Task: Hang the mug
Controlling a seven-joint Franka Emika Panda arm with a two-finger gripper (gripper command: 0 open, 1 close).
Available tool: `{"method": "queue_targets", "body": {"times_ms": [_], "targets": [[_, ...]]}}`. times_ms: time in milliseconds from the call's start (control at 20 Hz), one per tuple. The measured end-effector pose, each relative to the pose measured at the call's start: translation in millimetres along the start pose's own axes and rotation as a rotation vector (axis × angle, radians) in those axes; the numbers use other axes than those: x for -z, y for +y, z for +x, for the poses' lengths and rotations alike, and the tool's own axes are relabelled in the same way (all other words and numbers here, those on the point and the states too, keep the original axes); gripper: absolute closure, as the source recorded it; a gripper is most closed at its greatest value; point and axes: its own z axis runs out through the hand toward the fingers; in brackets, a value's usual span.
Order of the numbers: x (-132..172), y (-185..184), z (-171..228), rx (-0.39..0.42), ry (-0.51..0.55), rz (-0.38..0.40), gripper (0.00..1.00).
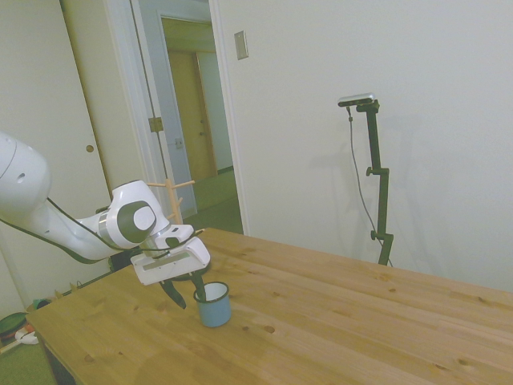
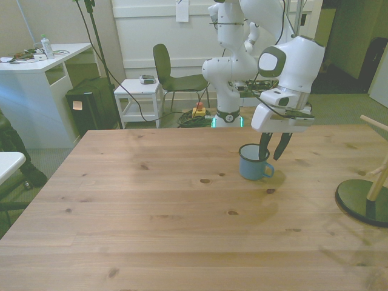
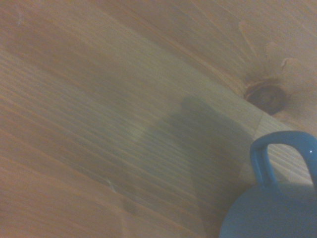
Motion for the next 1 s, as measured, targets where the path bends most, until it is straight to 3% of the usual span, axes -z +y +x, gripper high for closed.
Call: {"method": "queue_targets", "body": {"times_ms": [1000], "targets": [[2.5,-1.1,-1.9,-0.023,0.005,0.005,1.0]]}}
